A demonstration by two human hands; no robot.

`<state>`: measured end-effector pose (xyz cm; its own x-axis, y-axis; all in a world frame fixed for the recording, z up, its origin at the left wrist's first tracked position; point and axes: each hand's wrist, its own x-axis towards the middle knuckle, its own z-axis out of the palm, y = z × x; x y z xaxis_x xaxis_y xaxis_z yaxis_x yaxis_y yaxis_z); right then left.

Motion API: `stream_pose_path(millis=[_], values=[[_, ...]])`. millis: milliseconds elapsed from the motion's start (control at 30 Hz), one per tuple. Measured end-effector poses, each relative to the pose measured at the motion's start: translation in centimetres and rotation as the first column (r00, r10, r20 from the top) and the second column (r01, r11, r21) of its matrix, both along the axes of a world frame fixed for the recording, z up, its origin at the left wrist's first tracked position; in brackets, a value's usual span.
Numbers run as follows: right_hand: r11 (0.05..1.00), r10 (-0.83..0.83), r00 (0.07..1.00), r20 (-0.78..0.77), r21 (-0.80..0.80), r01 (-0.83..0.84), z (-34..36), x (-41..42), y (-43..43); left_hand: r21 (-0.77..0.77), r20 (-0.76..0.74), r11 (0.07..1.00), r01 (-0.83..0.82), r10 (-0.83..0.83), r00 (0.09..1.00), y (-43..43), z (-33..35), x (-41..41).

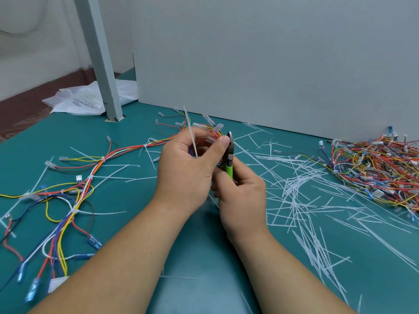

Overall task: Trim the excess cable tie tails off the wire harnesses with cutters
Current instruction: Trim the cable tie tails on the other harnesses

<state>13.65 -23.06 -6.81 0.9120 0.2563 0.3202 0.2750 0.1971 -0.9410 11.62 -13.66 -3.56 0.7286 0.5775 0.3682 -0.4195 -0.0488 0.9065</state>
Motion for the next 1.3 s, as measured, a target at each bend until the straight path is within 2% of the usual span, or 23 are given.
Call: stream_pose_path(millis=[267, 967, 1300], values=[[1.000, -0.028, 1.000, 0.001, 0.000, 0.028, 0.15, 0.03, -0.01, 0.030, -0.011, 0.994, 0.101, -0.100, 0.995, 0.36, 0.34, -0.14], [0.997, -0.078, 0.997, -0.022, 0.017, 0.079, -0.04, 0.31, 0.13, 0.053, -0.047, 0.994, 0.099, -0.097, 0.994, 0.45, -0.07, 0.07], [0.993, -0.045, 0.978, -0.205, 0.093, 0.065, 0.13, 0.45, 0.01, 0.066, -0.041, 0.997, 0.048, -0.045, 0.998, 0.44, 0.14, -0.05]])
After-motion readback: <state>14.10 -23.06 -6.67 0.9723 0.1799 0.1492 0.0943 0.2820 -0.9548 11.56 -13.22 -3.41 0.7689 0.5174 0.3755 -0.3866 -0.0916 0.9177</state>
